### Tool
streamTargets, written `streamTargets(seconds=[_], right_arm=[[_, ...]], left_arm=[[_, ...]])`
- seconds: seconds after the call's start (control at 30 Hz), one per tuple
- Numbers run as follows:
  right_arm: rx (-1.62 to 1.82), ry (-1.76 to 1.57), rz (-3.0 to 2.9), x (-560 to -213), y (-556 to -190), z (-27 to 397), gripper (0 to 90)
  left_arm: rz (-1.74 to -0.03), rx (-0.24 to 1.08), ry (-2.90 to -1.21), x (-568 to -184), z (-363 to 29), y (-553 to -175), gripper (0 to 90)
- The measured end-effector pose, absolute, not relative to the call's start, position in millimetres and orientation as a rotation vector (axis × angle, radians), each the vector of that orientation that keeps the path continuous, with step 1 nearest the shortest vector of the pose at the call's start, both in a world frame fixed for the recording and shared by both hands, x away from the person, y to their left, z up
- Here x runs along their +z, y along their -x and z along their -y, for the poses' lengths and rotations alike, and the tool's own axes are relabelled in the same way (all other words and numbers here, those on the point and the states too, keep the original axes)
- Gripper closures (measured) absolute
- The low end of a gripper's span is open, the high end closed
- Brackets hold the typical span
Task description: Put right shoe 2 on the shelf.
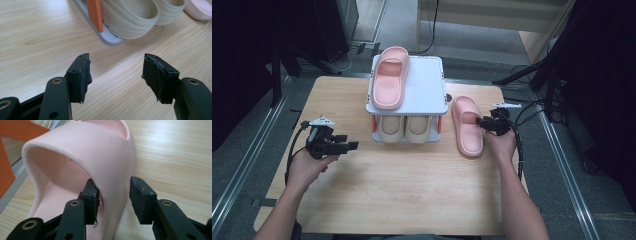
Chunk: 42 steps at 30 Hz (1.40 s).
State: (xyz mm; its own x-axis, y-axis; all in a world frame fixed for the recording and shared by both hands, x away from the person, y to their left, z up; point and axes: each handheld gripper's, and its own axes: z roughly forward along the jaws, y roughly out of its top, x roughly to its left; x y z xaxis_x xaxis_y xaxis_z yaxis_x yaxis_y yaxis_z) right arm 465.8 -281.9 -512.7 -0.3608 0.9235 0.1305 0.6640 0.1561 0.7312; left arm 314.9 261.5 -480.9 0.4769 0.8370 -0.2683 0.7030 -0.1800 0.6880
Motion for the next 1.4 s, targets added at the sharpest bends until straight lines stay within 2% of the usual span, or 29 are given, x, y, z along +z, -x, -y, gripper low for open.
streamTargets(seconds=[0.37,0.7,1.03,1.4], right_arm=[[1.003,-1.56,-2.097,-517,-472,278,66.7],[1.001,-1.648,-2.057,-513,-472,277,82.2],[0.958,-1.693,-2.065,-501,-468,272,83.6],[0.932,-1.658,-2.034,-470,-466,273,83.7]], left_arm=[[-1.303,0.217,-1.936,-484,-265,-310,39.4],[-1.291,0.211,-1.962,-486,-260,-313,39.4],[-1.286,0.2,-1.96,-486,-258,-316,39.4],[-1.278,0.2,-1.96,-484,-256,-321,39.4]])
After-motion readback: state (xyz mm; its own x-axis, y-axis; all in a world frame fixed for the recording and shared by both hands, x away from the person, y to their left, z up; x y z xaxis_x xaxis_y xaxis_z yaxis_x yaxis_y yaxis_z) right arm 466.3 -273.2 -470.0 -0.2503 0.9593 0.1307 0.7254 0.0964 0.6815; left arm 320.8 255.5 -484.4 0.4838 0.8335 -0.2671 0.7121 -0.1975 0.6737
